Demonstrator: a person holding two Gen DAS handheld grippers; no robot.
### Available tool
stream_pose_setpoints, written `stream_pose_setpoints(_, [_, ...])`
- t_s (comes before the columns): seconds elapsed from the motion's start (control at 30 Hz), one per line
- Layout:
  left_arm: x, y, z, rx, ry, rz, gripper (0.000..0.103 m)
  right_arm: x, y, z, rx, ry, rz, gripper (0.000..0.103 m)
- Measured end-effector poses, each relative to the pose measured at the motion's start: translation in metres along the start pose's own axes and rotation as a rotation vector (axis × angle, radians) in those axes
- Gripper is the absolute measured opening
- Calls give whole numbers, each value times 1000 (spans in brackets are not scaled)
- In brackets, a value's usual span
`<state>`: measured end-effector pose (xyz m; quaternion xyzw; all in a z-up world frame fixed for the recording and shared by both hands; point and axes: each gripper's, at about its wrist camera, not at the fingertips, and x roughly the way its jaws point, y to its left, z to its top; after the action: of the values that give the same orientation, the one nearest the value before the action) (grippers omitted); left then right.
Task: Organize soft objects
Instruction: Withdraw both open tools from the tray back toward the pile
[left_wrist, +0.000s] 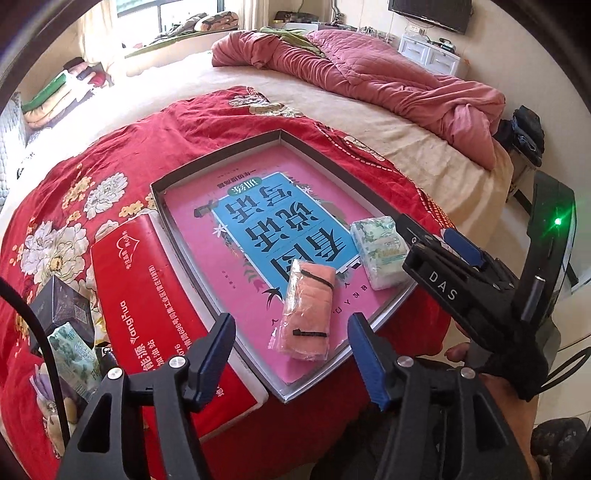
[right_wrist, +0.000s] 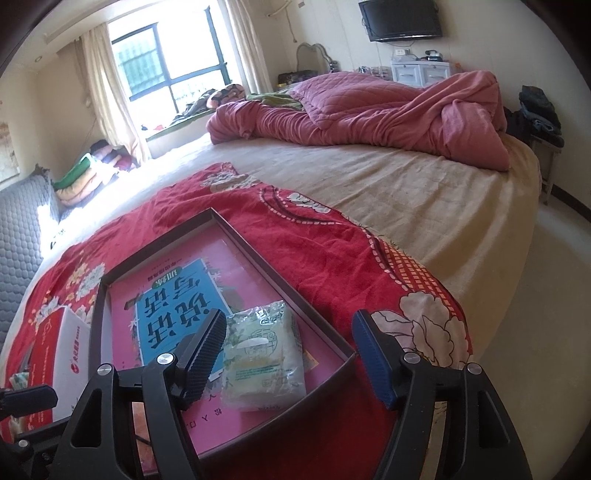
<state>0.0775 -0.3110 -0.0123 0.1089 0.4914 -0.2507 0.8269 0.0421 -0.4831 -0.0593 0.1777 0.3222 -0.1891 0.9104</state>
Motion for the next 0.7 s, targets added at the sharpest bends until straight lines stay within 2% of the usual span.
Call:
stream_pose_setpoints(0.17, [-12, 7, -3, -31, -21, -21, 66, -10, 9, 0, -29, -23, 1, 73])
stream_pose_setpoints(0.33, [-24, 16, -9, -55, -42, -12, 68, -23, 19, 0, -58, -59, 12, 73])
stream_pose_setpoints(0.7, [-44, 38, -35, -137, -66, -21, 74, -46, 36, 0, -80, -87, 39, 77])
